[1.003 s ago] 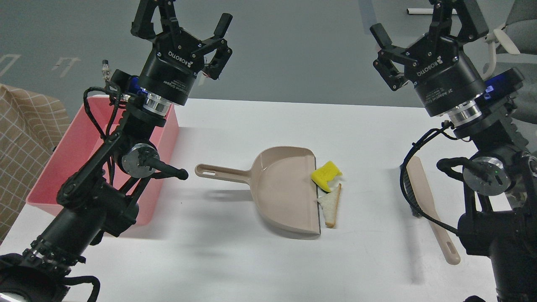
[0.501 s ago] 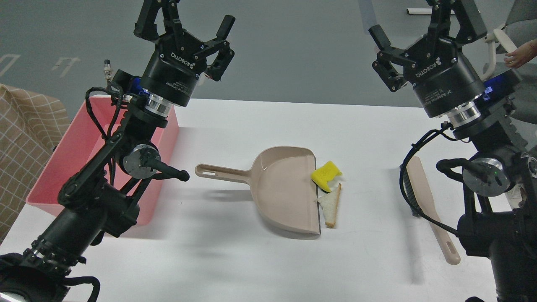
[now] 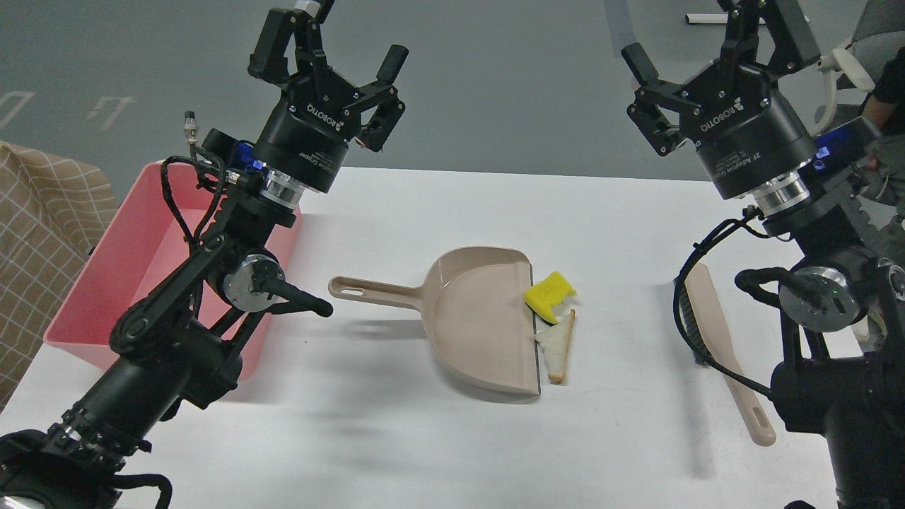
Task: Sweep and dump garbage into bin
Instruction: 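Lower the left gripper toward the beige dustpan handle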
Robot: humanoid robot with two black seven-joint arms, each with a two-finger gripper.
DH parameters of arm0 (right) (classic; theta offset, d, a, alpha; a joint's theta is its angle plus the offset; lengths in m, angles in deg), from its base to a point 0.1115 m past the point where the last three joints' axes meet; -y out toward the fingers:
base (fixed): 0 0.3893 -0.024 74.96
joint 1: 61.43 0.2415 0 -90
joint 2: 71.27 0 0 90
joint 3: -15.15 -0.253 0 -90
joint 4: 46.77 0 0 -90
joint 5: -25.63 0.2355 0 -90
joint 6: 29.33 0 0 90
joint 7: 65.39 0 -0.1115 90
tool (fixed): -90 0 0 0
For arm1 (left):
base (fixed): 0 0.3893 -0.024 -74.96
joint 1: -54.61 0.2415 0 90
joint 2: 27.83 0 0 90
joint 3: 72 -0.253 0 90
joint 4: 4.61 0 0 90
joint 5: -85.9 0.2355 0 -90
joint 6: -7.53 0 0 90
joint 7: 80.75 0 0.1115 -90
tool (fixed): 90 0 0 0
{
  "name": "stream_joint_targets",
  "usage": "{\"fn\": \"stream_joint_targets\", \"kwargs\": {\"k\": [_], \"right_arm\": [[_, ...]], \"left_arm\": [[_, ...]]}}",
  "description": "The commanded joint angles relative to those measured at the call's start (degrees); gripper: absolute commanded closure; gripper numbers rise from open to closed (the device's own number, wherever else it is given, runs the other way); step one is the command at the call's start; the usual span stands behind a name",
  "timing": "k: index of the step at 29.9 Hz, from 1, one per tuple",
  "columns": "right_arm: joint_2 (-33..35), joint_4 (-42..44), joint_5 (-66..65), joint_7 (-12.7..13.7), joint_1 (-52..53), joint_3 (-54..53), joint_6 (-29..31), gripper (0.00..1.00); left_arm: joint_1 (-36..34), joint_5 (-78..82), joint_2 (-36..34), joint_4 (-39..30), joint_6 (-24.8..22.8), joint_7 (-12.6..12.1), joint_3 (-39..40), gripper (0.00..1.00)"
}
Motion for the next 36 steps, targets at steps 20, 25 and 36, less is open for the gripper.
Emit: {"fn": "stream_joint_targets", "kwargs": {"k": [20, 25, 36], "right_arm": [[0.00, 0.20, 0.00, 0.00, -0.26, -0.11, 0.00, 0.00], [0.00, 0.56, 0.00, 0.00, -0.44, -0.11, 0.00, 0.00], [0.00, 0.64, 0.00, -0.09, -0.88, -0.11, 0.09, 0.00]], "left_arm": [[3.89, 16.56, -9.90, -11.37, 27.67, -7.63, -12.45, 0.02], [8.19, 16.65, -12.10, -16.99, 31.97, -8.25, -12.36, 0.02], [19.70, 16.91, -11.75, -23.94, 34.00, -10.71, -12.36, 0.02]]}}
